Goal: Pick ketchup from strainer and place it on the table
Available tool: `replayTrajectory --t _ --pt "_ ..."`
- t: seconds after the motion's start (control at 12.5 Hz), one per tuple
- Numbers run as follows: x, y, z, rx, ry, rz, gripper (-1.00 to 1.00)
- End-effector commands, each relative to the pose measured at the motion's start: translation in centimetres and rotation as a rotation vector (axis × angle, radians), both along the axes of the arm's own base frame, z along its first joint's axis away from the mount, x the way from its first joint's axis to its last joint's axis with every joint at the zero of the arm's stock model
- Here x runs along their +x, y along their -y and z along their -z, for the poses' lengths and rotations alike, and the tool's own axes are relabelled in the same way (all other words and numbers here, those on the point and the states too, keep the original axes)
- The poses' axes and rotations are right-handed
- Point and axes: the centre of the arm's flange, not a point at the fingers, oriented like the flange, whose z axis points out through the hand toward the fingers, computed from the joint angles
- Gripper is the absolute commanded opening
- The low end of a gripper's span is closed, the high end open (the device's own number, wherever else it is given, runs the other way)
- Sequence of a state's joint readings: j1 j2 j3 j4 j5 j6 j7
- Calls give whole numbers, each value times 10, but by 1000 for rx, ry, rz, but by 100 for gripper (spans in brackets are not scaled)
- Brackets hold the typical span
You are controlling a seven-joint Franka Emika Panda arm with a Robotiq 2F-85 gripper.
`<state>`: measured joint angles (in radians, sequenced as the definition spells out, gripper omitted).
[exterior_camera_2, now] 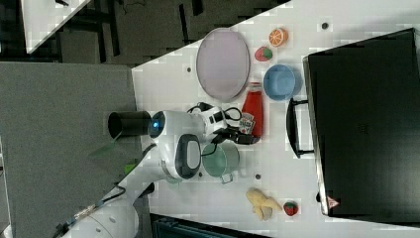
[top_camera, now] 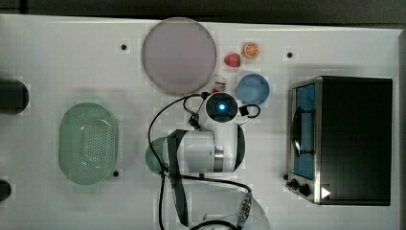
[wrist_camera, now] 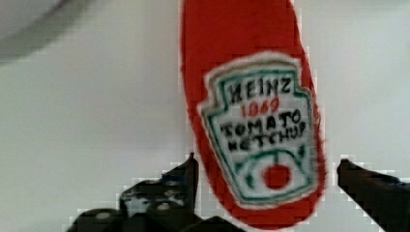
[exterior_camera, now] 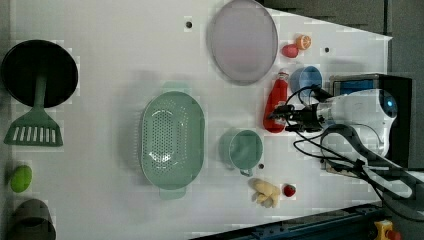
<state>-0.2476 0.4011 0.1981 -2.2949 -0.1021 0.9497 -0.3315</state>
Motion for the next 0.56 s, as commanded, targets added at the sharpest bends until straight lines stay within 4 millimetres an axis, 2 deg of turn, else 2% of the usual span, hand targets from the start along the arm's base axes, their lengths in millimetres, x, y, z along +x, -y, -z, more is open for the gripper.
replayTrajectory --t 0.08,0.32,0.56 --pt "33 5 -84 -23 195 -37 100" --pt "49 5 -173 -61 294 -31 100" --pt "51 5 -257 -96 253 57 100"
